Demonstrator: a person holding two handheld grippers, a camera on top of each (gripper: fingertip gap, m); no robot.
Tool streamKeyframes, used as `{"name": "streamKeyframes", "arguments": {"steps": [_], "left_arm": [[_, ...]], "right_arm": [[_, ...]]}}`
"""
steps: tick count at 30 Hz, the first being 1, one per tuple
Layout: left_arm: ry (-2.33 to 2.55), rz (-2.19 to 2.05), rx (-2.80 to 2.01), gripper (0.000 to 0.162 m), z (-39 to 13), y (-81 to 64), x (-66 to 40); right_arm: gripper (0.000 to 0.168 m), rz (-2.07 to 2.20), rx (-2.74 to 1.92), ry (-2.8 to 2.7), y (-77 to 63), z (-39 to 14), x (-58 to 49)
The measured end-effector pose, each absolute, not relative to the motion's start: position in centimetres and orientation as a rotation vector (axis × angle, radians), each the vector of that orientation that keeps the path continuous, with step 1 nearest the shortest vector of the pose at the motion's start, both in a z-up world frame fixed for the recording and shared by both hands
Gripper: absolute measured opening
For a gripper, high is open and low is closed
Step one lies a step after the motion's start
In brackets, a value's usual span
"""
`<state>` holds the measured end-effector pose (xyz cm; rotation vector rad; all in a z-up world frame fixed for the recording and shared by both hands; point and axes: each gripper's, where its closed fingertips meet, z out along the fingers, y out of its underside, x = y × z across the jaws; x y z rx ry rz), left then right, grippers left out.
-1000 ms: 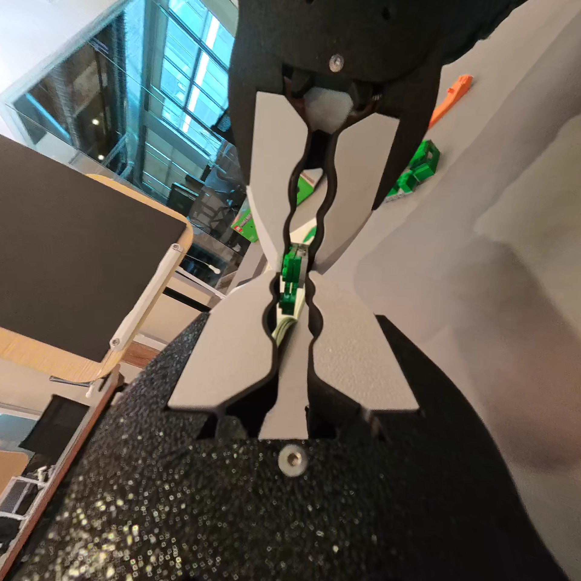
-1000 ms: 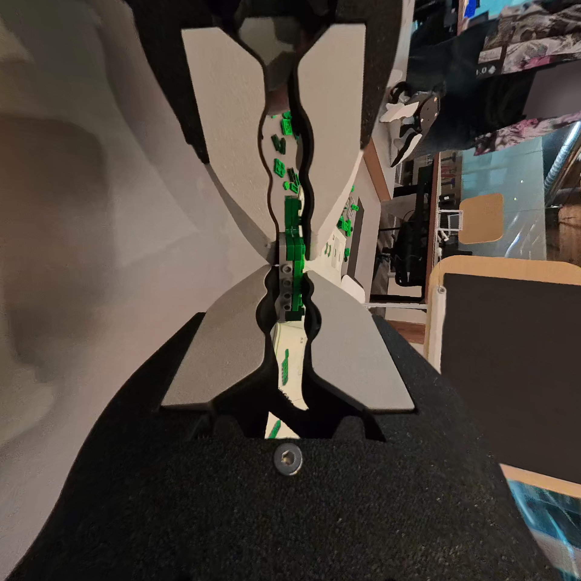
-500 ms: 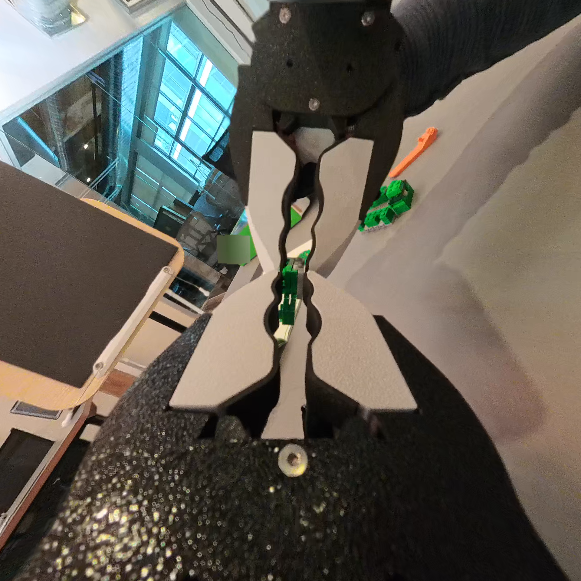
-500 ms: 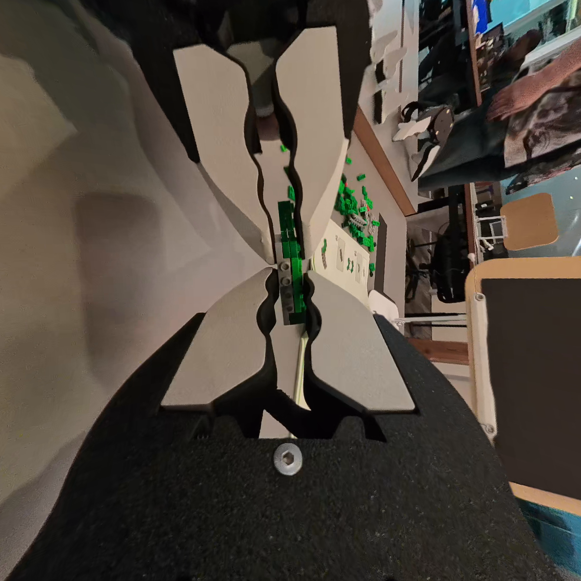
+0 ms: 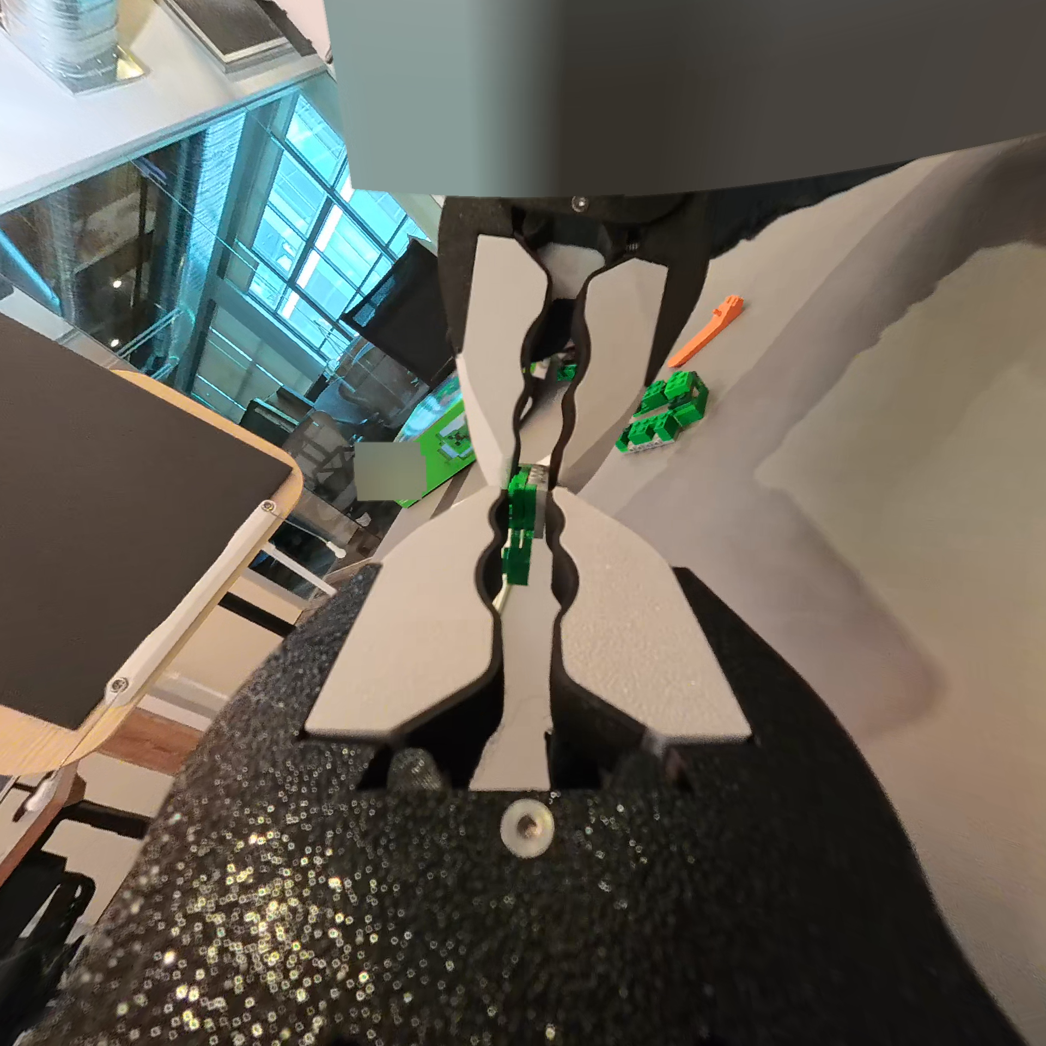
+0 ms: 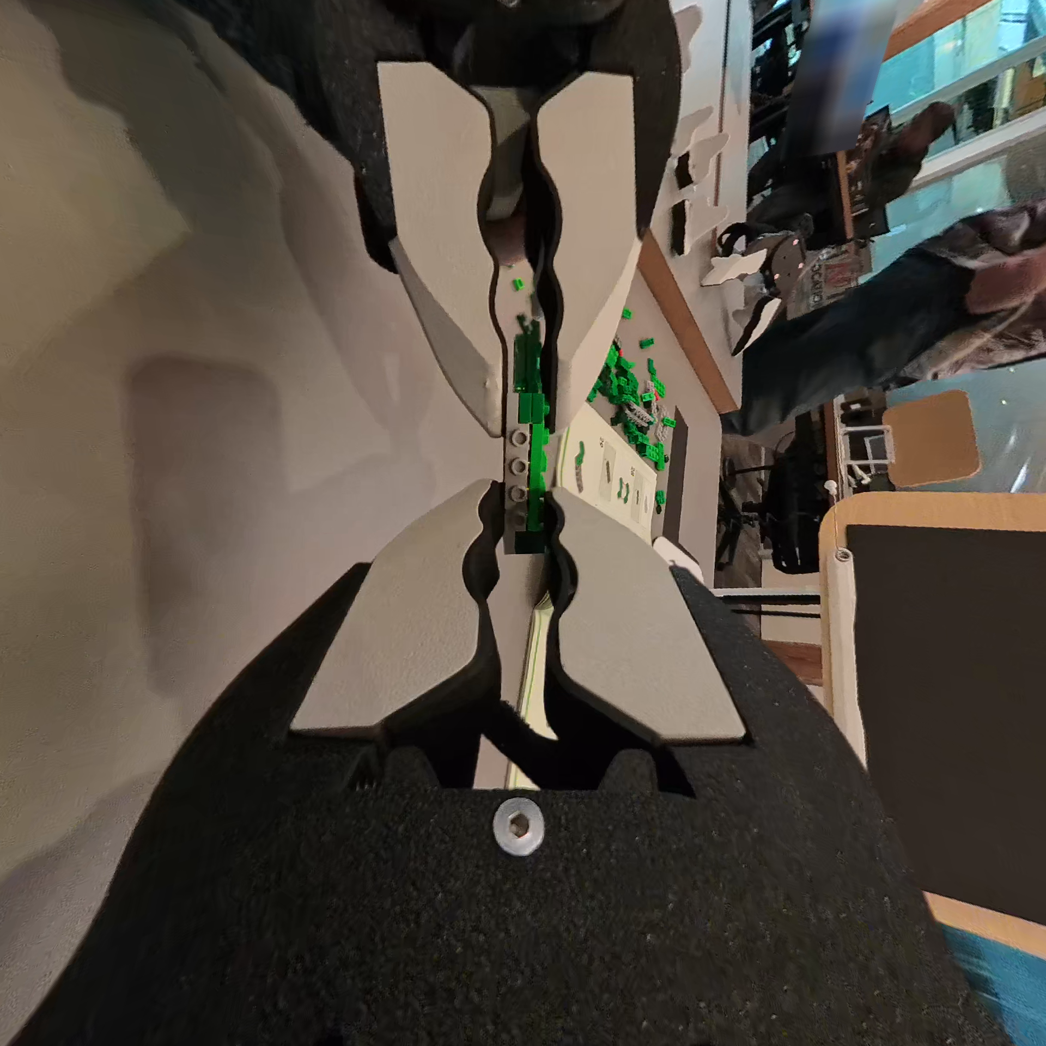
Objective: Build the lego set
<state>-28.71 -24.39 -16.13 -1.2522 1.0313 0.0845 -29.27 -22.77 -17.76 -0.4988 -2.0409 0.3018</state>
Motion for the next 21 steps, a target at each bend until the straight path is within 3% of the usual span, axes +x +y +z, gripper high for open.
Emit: {"name": "streamKeyframes", "arguments": {"steps": [1,3,8,11,21], "left_arm": [[1.031,0.071,-1.259,0.012,-16.2,-24.4,-28.7],[1.003,0.056,-1.284,0.012,-16.3,-24.1,-28.7],[1.029,0.19,-1.336,0.032,-17.5,-23.0,-28.6],[1.058,0.259,-1.285,0.014,-17.3,-23.2,-28.4],[1.071,0.145,-1.325,0.012,-17.2,-23.8,-28.3]], "right_arm": [[0.012,0.291,-0.497,-2.052,-22.7,-17.9,-29.2],[0.012,0.261,-0.51,-2.058,-22.4,-17.9,-29.1],[0.012,0.198,-0.494,-2.099,-22.7,-18.1,-29.0],[0.012,0.187,-0.492,-2.112,-22.8,-18.1,-29.0],[0.012,0.324,-0.565,-2.122,-23.6,-18.0,-29.0]]}}
